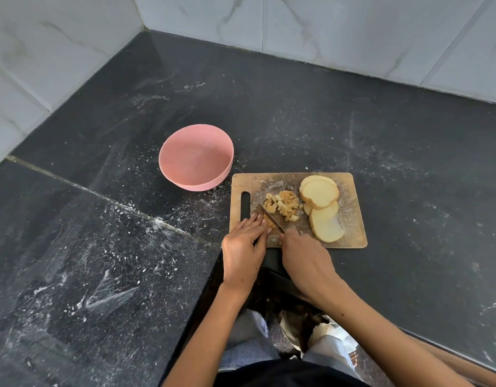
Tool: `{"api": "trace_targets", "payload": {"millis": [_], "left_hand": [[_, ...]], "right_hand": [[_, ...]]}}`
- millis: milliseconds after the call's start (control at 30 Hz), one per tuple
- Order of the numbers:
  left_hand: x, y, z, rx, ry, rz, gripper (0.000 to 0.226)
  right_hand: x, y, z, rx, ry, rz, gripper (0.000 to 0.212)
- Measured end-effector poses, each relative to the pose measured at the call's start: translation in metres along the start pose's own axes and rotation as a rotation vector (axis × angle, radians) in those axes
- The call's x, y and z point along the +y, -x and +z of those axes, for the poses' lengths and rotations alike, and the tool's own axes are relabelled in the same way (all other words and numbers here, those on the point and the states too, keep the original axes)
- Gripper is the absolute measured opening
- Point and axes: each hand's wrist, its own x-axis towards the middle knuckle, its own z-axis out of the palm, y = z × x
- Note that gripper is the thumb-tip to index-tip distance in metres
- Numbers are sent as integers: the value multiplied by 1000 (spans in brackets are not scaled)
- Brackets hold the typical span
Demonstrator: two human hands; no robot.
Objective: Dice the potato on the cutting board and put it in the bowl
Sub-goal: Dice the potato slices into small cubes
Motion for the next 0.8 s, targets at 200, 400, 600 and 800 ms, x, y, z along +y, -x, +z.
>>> {"api": "trace_targets", "payload": {"millis": [200, 400, 600, 800], "left_hand": [[1, -1, 1, -5, -25, -3, 19], [8, 1, 0, -18, -48, -25, 23], [8, 0, -2, -18, -46, 4, 25], [10, 1, -1, -22, -85, 20, 24]], "right_hand": [[-3, -9, 0, -28, 25, -13, 22], [5, -1, 0, -57, -17, -27, 26], [4, -4, 2, -60, -29, 4, 25], [11, 5, 6, -79, -24, 8, 30]]}}
